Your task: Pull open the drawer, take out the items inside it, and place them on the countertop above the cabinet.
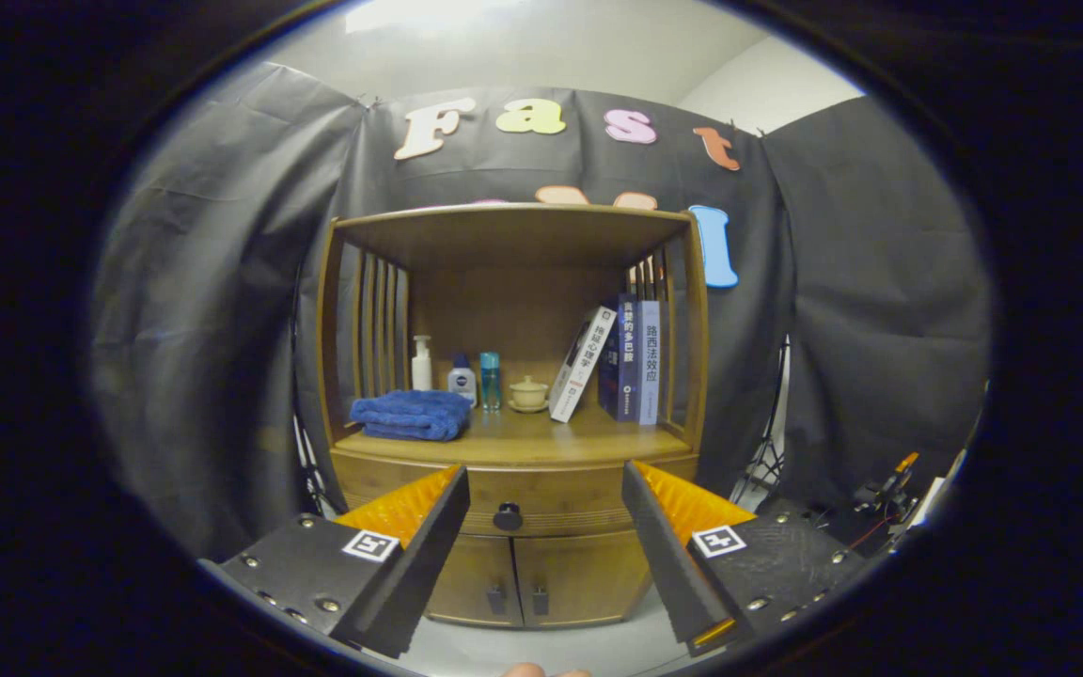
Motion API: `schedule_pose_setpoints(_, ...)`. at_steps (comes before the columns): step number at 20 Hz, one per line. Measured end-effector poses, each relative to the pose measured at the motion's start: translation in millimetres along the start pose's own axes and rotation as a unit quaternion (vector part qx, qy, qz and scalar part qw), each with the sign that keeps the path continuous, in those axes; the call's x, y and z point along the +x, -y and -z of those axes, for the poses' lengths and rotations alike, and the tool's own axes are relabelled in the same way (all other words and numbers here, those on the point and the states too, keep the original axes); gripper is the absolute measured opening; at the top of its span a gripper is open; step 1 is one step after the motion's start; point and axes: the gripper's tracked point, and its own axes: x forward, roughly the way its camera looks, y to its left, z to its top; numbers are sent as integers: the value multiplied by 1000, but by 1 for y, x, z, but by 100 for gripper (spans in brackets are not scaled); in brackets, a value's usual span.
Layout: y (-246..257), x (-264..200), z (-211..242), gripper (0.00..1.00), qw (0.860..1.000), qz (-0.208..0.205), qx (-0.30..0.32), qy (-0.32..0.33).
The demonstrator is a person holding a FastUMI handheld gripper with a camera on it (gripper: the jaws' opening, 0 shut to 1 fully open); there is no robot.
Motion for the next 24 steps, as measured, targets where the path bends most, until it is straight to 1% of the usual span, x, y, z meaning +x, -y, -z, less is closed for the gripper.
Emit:
schedule_pose_setpoints(3, -6, 25, 15, 98, 1000, 3, -9, -2)
schedule_pose_setpoints(5, -16, 44, 29, 97, 1000, -5, -9, -6)
schedule_pose_setpoints(10, -40, 97, 81, 98, 999, -27, 20, -41)
schedule_pose_setpoints(12, -46, 118, 104, 98, 998, -28, 28, -58)
schedule_pose_setpoints(14, -52, 138, 126, 95, 996, -32, 32, -76)
schedule_pose_setpoints(17, -58, 163, 153, 88, 994, -36, 30, -94)
schedule_pose_setpoints(18, -59, 169, 161, 80, 994, -36, 28, -100)
schedule_pose_setpoints(21, -59, 182, 182, 79, 993, -32, 27, -114)
schedule_pose_setpoints(23, -61, 187, 190, 58, 992, -31, 21, -117)
schedule_pose_setpoints(24, -62, 184, 185, 51, 994, -32, 19, -106)
